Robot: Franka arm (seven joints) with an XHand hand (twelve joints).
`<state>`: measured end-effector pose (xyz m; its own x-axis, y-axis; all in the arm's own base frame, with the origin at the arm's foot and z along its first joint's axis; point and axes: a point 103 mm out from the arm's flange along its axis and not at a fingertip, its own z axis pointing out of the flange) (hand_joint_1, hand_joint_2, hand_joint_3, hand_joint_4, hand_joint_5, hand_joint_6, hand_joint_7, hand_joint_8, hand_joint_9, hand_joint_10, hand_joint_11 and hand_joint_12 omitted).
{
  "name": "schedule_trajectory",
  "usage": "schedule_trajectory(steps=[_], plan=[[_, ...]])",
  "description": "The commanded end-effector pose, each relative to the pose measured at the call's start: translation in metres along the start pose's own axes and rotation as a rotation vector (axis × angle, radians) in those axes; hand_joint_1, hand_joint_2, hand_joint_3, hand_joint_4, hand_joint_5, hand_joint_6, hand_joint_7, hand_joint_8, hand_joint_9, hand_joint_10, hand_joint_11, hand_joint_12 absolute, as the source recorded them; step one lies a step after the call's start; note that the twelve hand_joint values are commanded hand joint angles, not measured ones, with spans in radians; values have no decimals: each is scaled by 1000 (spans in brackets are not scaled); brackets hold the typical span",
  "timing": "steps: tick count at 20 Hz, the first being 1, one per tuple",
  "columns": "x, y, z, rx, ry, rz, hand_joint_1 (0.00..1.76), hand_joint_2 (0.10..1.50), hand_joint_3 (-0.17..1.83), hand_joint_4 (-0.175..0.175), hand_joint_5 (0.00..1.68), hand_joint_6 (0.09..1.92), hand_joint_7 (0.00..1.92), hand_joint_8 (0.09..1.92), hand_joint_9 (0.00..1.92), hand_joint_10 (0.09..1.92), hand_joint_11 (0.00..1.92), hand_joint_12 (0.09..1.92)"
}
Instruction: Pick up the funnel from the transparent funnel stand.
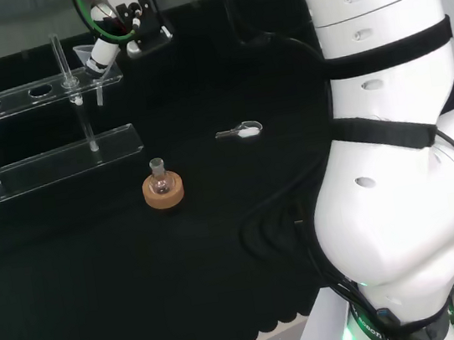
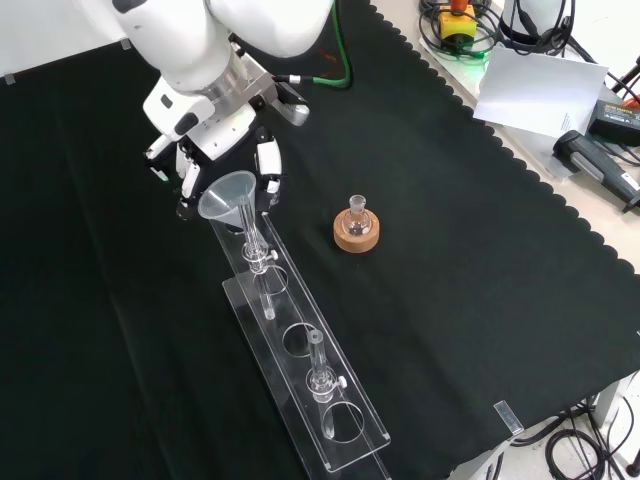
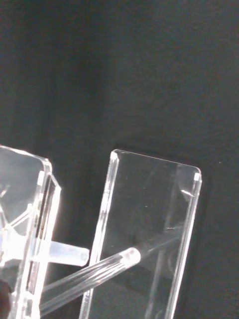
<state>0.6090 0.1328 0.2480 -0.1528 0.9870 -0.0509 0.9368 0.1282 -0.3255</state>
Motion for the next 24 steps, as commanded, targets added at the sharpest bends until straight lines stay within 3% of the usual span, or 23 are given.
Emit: schedule_trajectory(steps=[1,7,24], plan=[[-4,-4,-10,-71,16,18,700,674,540,22,788,87,1147,426,930,398,0,1476],[-4,-9,-16,-109,23,27,729,680,553,28,825,105,1160,430,947,386,0,1483],[-19,-33,-57,-168,-55,28,748,664,595,35,846,127,1170,440,975,343,0,1498]])
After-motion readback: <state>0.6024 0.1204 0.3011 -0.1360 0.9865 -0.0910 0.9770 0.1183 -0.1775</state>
